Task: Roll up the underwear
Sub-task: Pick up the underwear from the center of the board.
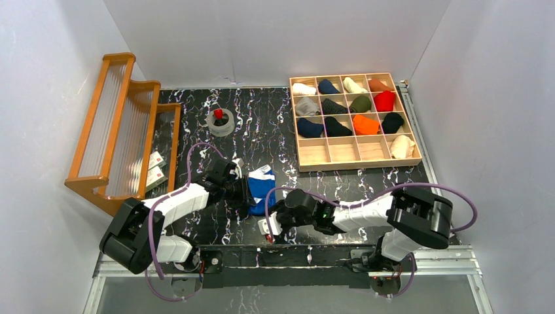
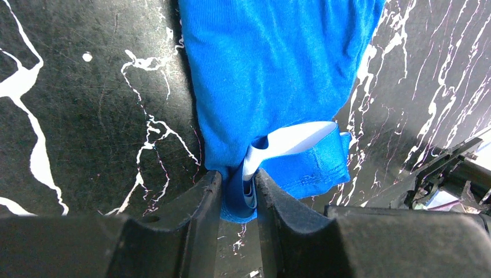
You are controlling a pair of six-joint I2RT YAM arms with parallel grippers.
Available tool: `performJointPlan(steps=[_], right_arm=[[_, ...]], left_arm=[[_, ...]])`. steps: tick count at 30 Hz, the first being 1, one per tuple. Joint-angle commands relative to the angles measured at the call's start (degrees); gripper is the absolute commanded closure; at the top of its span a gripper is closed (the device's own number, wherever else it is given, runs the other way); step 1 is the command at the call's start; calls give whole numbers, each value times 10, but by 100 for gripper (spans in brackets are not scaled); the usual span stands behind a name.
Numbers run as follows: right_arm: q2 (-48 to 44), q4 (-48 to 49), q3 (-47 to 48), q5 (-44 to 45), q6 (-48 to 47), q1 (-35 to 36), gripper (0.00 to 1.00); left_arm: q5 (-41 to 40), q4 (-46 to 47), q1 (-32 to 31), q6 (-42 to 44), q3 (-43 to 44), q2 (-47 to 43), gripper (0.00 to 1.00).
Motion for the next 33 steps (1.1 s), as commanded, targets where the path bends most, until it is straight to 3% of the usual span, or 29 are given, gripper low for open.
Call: performJointPlan(steps=[1, 15, 21, 24, 26, 27, 29, 33], right_arm=[[24, 58, 5, 40, -56, 3, 45], [92, 154, -9, 107, -89, 2, 46], [82, 128, -4, 111, -60, 0, 64], [88, 121, -5, 105, -26, -2, 79], [90, 113, 1, 89, 17, -9, 94], [90, 99, 12, 47, 75, -32, 99], [89, 100, 12, 36, 85, -38, 99], [91, 98, 18, 8, 110, -43, 99]], left_arm=[[-9, -42, 0, 21, 1, 5, 74], [-2, -47, 0, 30, 4, 8, 75], [-6, -48, 0, 26, 4, 5, 76], [-3, -41, 1, 15, 1, -5, 73], [-5, -40, 1, 3, -2, -16, 67], [-12, -35, 3, -12, -14, -40, 50], [-26, -33, 5, -25, -23, -61, 39], [-50, -15, 7, -54, -42, -98, 33]])
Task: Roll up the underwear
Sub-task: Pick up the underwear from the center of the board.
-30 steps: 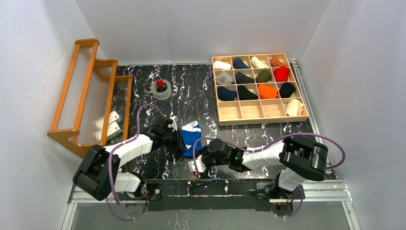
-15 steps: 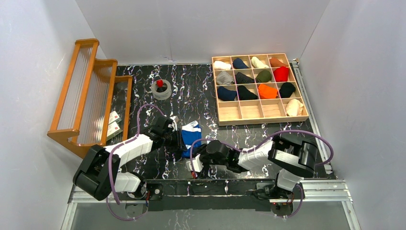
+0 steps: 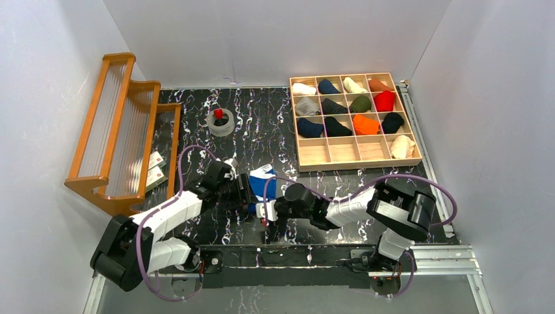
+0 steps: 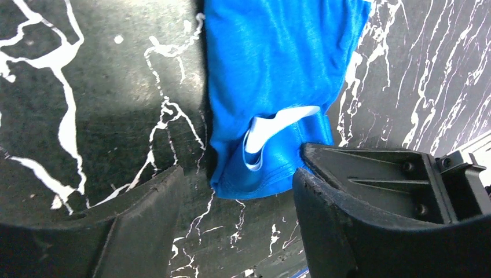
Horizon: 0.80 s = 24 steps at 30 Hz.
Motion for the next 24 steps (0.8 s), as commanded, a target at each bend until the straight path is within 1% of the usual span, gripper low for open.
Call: performJointPlan(steps=[1, 5, 8, 10, 13, 14, 17, 19, 21, 23, 24], right_arm=[[5, -21, 19, -48, 73, -10, 99], [4, -25, 25, -81, 123, -24, 99], [5, -4, 14, -101, 145, -26, 99], [11, 0, 13, -102, 151, -26, 99], [11, 25, 4, -111, 174, -32, 99], [10, 28, 5, -125, 187, -39, 99], [11, 34, 9, -161, 228, -59, 98], [10, 45, 7, -172, 252, -69, 97], [6, 62, -2, -188, 276, -77, 97], [8, 74, -5, -199, 304, -83, 96], [9, 75, -4, -205, 314, -85, 96]], left_arm=[[-41, -8, 4, -34, -26, -38, 33], [-71, -30, 4, -44, -35, -42, 34], [-65, 2, 4, -60, -50, -45, 33], [-69, 9, 4, -65, -52, -34, 33], [-74, -12, 4, -52, -40, 1, 35], [-74, -18, 4, -46, -37, 15, 38], [-68, -32, 4, -28, -33, 45, 55], [-70, -51, 4, -16, -29, 54, 63], [-70, -66, 4, -6, -27, 55, 68], [-74, -84, 3, 1, -18, 60, 77], [-75, -89, 2, 2, -14, 64, 79]])
